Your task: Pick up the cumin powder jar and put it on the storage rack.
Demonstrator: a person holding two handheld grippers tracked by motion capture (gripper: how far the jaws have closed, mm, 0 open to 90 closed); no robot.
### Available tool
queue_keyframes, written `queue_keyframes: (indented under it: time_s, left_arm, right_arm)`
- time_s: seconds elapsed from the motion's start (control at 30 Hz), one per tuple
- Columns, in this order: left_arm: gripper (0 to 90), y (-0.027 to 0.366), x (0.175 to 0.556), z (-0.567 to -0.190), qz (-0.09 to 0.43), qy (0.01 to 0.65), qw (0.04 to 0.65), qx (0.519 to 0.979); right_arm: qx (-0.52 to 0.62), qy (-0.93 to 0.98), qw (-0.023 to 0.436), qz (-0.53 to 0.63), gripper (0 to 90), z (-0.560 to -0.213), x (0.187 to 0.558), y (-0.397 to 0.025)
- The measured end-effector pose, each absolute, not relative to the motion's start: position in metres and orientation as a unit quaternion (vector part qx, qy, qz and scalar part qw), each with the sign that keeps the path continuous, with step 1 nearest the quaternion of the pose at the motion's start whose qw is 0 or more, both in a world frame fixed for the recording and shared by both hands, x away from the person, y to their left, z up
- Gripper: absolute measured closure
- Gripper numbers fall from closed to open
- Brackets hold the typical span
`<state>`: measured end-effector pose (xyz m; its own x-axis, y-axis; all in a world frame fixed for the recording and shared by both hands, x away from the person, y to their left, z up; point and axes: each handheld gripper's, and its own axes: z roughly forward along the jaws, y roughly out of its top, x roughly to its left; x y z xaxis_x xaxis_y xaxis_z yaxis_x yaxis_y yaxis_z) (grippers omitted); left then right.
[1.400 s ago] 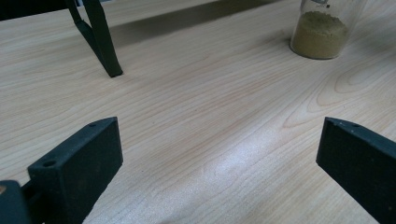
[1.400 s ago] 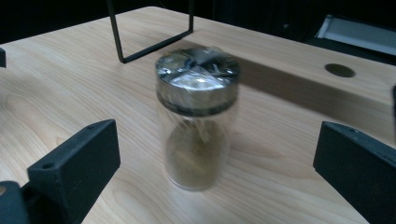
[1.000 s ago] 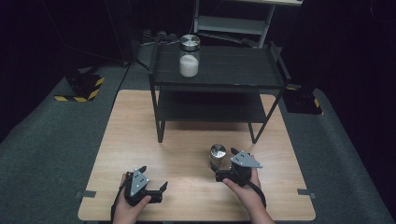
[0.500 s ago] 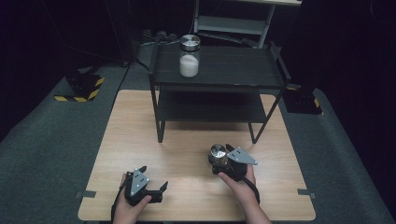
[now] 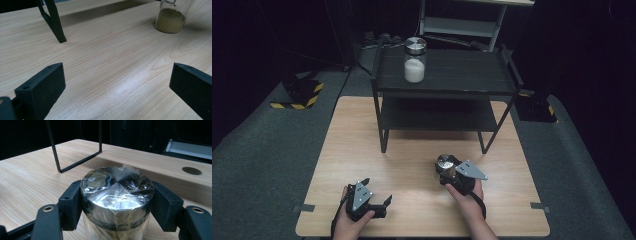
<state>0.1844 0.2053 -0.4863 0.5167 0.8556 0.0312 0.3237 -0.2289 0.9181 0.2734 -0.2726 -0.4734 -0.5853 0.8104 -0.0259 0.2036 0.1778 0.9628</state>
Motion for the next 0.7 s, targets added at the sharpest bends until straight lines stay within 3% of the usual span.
queue_keyframes:
  time_s: [0.27, 0.7]
  left_arm:
    - [0.7, 0.205, 0.183, -0.487, 0.285, 0.402, 0.471, 0.731]
    - [0.7, 0.205, 0.181, -0.487, 0.285, 0.402, 0.471, 0.732]
  right_arm:
    - [0.357, 0.713, 0.271, 0.539, 34.3, -0.471, 0.277, -0.275]
    - [0.350, 0.704, 0.289, 0.546, 34.4, -0.457, 0.264, -0.287]
